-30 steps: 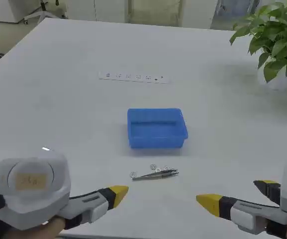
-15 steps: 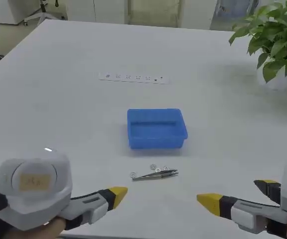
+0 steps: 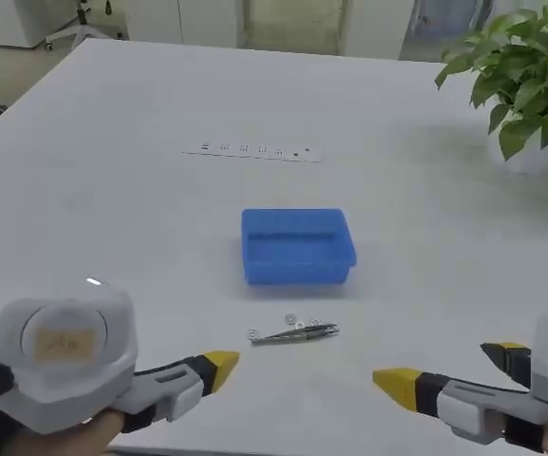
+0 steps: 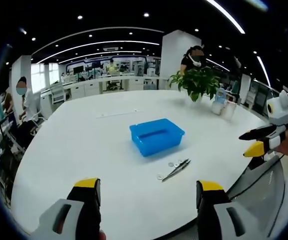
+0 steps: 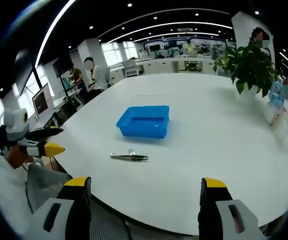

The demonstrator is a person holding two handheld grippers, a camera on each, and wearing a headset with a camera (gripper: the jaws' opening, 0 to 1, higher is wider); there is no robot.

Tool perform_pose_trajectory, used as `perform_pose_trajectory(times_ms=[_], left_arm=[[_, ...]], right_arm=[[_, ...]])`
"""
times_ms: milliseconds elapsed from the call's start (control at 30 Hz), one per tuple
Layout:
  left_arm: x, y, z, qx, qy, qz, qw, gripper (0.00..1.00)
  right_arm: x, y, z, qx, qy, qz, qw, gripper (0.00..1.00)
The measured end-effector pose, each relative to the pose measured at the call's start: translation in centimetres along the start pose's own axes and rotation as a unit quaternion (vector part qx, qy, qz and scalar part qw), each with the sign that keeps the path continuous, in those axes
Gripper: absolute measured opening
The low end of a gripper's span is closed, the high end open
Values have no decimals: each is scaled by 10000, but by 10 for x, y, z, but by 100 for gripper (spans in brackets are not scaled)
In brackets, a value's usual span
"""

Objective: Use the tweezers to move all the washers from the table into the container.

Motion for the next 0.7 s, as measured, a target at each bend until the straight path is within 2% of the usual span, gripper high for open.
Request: perform_pose_trajectory(times_ms=[100,167,267,433,500,567,633,700], left_arm=[[2,-4,0,86,50,54,9999,74],[4,-6,2,54,104,129,9998,74],[5,-8,6,25,169,405,9990,73],[7,-8,14,-31,270,525,9983,71],[8,-7,19,-78,326,582,9977,65],[9,-5,23,-142,423,742,9962,55],[12,-3,31,-219,568,1069,9924,44],[14,0,40,-289,715,1233,9894,32]], right_arm=[[-1,0,0,-7,3,-35,10000,90],[-1,-1,1,7,-10,1,10000,90],[-1,-1,2,-20,-23,-8,10000,90],[1,-4,4,-37,23,-109,9999,90],[2,-4,6,-58,42,-134,9999,89],[3,-5,7,-38,74,-167,9998,88],[3,-5,11,-66,62,-153,9998,87],[3,-5,15,-102,53,-132,9998,87]])
Point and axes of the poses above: the centre of the closed fingertips' face, and the gripper's own axes: z roughly forward along the fingers, x roughly to its right, y roughly out of its underside, the point moved 3 cm from there along -z, roughly backward along the fingers, and after that the axes turned 10 degrees about -z, right-handed, at the moved point
